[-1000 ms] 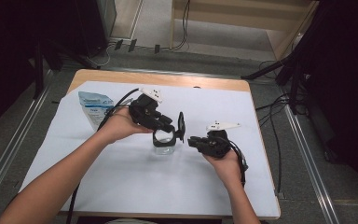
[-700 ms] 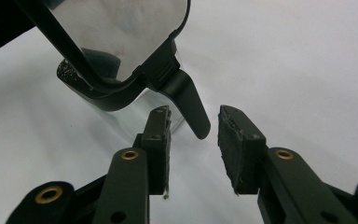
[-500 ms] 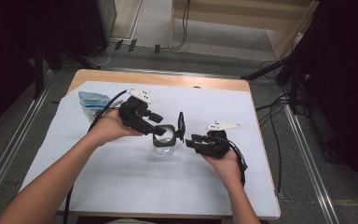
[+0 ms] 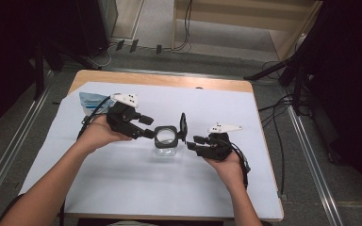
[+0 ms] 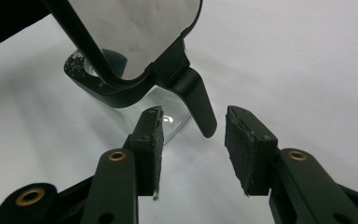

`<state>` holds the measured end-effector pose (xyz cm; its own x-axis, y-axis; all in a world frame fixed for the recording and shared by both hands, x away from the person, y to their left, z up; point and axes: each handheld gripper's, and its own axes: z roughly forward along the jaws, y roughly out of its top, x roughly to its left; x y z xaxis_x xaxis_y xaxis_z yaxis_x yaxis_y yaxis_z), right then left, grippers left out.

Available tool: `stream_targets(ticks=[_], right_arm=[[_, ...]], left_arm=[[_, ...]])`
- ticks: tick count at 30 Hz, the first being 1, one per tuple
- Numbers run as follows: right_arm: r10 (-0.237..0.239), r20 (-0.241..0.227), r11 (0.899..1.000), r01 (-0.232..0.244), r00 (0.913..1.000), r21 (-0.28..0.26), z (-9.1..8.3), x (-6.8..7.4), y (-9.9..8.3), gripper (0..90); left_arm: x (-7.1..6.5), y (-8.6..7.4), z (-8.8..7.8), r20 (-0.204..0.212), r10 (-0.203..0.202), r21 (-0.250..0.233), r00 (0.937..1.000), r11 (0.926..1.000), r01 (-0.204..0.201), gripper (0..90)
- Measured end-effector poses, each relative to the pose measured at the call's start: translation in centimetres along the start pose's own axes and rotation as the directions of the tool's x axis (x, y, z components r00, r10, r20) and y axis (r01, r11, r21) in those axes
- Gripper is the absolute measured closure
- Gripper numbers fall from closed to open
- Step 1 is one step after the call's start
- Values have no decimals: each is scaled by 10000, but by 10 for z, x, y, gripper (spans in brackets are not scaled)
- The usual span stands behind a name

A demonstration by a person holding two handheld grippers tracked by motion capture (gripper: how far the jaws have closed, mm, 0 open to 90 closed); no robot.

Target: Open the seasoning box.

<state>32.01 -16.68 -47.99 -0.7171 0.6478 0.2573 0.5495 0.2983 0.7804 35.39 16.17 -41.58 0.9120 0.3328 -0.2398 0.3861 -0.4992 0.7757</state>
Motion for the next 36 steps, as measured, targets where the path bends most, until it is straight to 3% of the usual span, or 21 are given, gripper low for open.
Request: stream_targets(ticks=[5,6,9,16,21,27,35,36], right_arm=[[25,21,10000,-25,10000,93,0,3,0,574],[44,20,9999,-44,10000,93,0,3,-1,572],[-21,5,9999,21,10000,155,0,7,-3,572],[-246,-39,9994,246,9997,248,4,8,-2,572],[-307,-73,9990,309,9995,332,7,6,0,574],[-376,-77,9987,378,9993,331,9,4,2,574],[-346,-104,9988,350,9993,353,11,1,5,566],[-346,-117,9987,350,9993,361,11,1,5,566]], left_arm=[[2,-7,-7,53,-72,-41,10000,10000,72,390],[2,-10,-10,-22,-161,-268,9999,9995,160,389],[3,-13,-16,-122,-185,-335,9998,9993,181,387],[3,-23,-24,-403,-283,-192,9988,9994,276,391],[7,-33,-35,-583,-705,-242,9958,9973,692,384],[9,-42,-44,-890,-740,-101,9933,9973,734,389],[13,-57,-59,-1147,-999,-185,9884,9950,984,393],[13,-60,-63,-1266,-1119,-325,9856,9936,1086,393]])
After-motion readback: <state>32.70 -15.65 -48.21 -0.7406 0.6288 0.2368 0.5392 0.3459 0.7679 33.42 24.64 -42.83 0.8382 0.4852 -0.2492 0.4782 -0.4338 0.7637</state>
